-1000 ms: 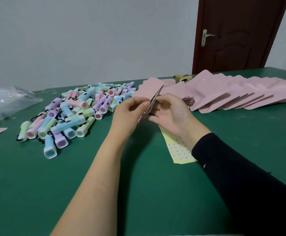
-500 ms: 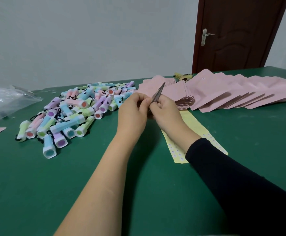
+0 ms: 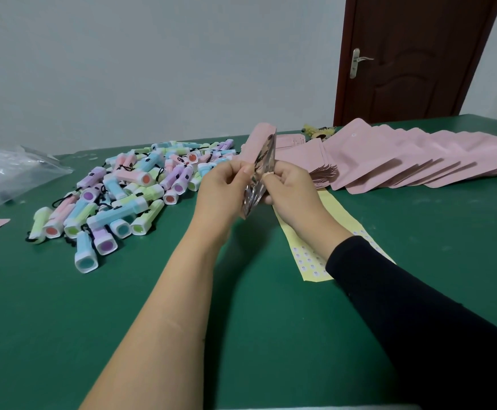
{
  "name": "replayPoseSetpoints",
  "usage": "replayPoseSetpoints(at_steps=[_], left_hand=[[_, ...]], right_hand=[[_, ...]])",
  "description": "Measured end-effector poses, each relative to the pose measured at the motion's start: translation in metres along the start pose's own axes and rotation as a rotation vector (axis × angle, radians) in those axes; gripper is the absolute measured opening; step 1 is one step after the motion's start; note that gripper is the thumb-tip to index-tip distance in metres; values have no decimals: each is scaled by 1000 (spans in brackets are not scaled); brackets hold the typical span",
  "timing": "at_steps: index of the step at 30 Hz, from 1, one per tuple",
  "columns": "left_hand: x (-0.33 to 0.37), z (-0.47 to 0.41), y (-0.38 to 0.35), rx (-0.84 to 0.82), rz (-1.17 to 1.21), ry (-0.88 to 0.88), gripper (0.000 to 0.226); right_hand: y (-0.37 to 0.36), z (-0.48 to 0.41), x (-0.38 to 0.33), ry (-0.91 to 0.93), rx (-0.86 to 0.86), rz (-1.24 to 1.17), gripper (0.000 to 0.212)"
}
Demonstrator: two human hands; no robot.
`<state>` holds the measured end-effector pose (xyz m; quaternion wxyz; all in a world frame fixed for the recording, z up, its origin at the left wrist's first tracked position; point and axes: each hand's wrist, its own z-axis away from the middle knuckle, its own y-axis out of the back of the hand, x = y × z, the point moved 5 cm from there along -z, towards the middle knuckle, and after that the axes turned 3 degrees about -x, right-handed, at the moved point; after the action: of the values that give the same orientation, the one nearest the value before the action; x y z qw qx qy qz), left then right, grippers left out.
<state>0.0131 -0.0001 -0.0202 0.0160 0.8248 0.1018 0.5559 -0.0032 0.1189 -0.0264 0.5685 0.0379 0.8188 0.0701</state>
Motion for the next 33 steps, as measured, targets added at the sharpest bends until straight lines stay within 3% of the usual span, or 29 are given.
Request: replayPoseSetpoints(at_steps=[12,23,26,28,30,33], left_hand=[[-1,3,-2,-81,146,22,20],[-3,2,2,-26,72,69,20],[7,2,0,66,-181,-52,16],[14,4,-3,82,-226,-113,8],[17,6,-3,77,-280,-143,20],[20,8,-8,23,-394,-186,22]], right_hand=[[1,0,-2,-6,-17,10,24],[2,0,-2,-24,-47,-71,21],[3,0,-7,43,8,128,21],[2,3,-13,153,76,340,22],[1,7,-20,251,99,492,17],[-3,10,-24,331,85,744,42]])
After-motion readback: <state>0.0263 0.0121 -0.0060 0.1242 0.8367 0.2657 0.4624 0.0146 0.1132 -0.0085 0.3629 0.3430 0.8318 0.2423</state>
